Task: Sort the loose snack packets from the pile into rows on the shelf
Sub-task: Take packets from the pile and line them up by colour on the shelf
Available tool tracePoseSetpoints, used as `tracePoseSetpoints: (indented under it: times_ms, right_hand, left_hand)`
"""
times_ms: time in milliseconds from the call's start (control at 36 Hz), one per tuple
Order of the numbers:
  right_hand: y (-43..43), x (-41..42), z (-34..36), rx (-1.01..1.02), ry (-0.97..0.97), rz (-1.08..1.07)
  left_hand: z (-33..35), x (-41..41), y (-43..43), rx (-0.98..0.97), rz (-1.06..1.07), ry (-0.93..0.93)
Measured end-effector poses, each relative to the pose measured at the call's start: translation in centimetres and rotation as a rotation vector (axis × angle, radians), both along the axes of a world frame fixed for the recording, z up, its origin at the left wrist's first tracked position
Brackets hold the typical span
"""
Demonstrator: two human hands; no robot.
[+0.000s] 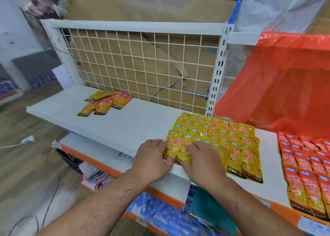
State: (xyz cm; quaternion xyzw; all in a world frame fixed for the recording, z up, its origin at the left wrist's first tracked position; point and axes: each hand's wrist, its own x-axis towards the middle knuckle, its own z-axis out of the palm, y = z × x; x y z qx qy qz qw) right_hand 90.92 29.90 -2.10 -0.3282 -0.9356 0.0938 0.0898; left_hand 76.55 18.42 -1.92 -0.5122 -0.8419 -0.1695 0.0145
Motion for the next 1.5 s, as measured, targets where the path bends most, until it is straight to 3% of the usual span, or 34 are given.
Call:
tracePoseSetpoints:
  times_ms: [139,361,694,1028,1250,1389,1500]
  right_hand:
    - [-1.7,-3.7,0.3,-0.049,0.051,0.08]
    - [-4.2,-12.6,1.0,-0.079,-0.01,0.169]
    - [-9.9,-30.1,1.6,-0.143,-0.031,0.148]
    - [-8.5,-41.6,0.0,-0.176,-0.057,0.127]
    - [-4.9,-48.1,-1.4,-0.237,0.005,-0.069]
    - [-3.3,-49.9,-2.3,-0.293,0.041,-0.191]
    - [-3.2,-50.0,-3.0,-0.248,0.044,-0.206]
  left_hand:
    - [0.4,-3.0,-2.6,0.036,0.028,0.04]
    - [0.2,-10.9,-6.5,0.048,0.166,-0.085]
    - [-0.4,-28.6,-12.1,0.012,0.168,-0.13]
    - [-1.3,-39.0,-11.0,-0.02,0.196,-0.236]
    - [-1.8,-44.4,-7.4,-0.056,0.362,-0.253]
    - [-1.5,-47.6,-5.7,-0.055,0.502,-0.458]
    - [-1.3,-49.1,-4.5,-0.156,0.529,-0.518]
